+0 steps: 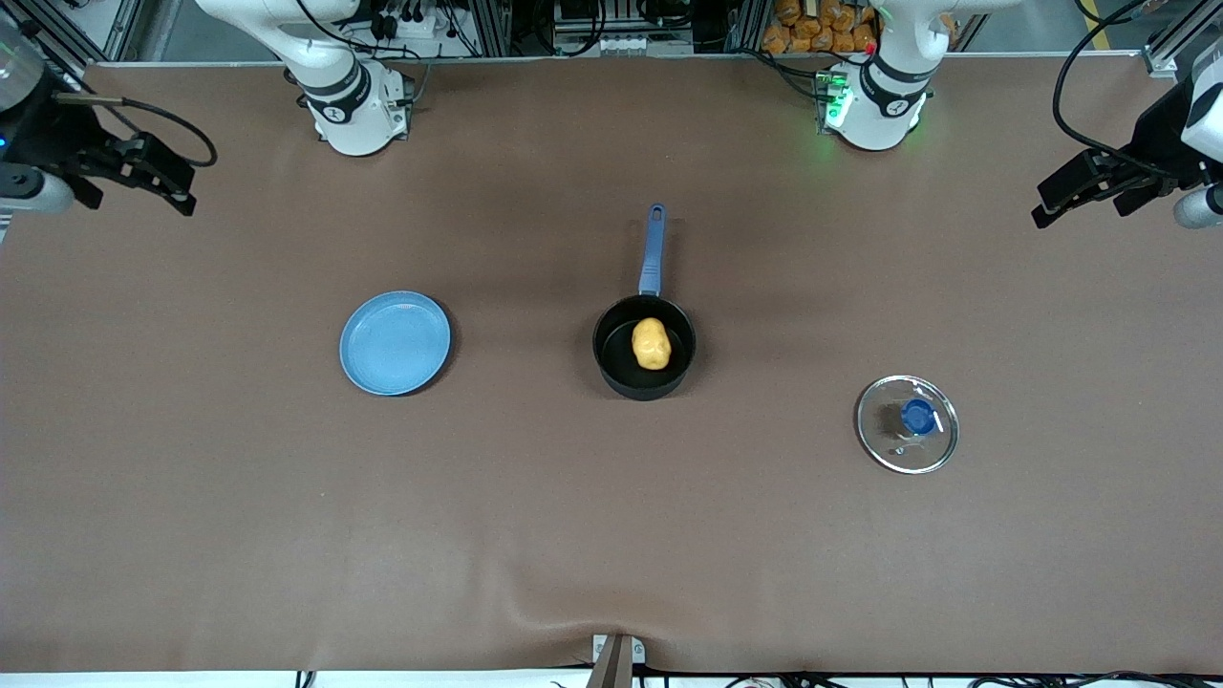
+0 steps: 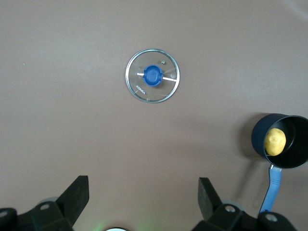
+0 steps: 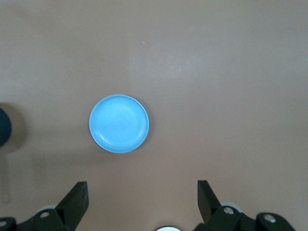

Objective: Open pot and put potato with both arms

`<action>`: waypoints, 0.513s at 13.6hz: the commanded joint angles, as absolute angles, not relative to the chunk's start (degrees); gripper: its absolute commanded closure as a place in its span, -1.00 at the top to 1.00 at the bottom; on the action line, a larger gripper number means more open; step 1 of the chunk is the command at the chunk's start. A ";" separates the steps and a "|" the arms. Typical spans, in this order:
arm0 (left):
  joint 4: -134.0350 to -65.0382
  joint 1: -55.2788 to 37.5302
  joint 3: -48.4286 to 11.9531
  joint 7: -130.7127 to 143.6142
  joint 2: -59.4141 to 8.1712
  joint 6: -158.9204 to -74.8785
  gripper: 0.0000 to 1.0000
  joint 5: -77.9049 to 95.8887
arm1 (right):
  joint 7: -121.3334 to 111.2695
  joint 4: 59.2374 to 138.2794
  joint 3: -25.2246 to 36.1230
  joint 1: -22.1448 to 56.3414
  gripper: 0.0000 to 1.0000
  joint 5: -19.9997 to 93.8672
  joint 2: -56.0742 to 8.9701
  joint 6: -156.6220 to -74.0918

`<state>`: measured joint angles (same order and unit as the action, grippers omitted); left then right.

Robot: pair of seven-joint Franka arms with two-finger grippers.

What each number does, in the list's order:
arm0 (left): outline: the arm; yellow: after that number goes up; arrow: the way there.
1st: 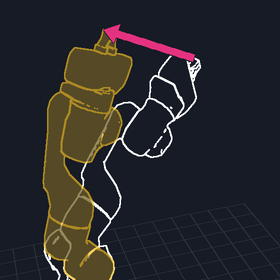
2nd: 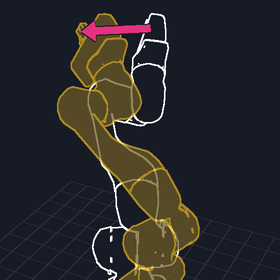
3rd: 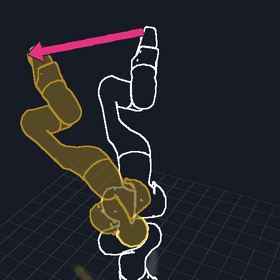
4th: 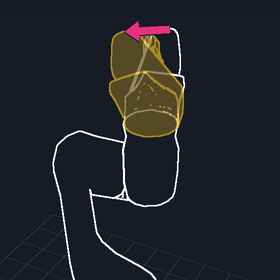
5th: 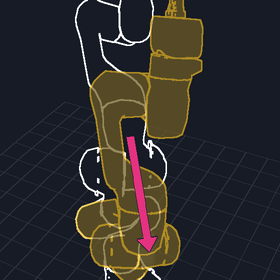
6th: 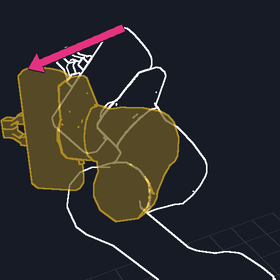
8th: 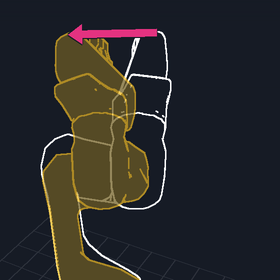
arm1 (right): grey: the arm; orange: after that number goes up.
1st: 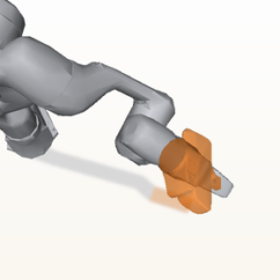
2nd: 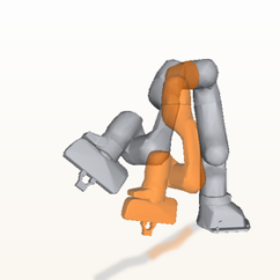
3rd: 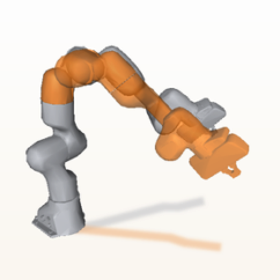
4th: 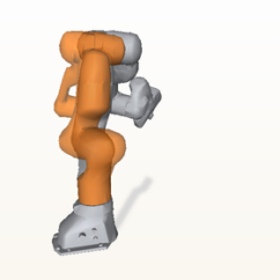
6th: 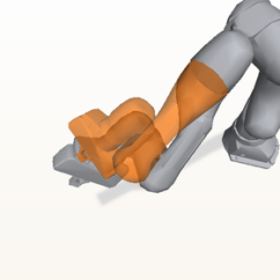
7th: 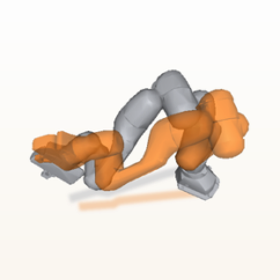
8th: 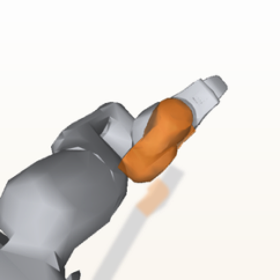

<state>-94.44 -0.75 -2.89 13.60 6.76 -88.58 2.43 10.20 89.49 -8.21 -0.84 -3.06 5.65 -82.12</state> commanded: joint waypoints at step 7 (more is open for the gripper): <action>-95.36 -1.14 -5.19 14.06 8.53 -88.59 1.00 3.87 | 2.99 86.76 -7.65 -2.81 1.00 -1.58 3.61 -85.52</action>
<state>-94.57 -1.09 -4.72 13.69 7.29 -88.59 2.50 4.17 90.16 -6.92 -1.22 -2.62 5.63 -85.95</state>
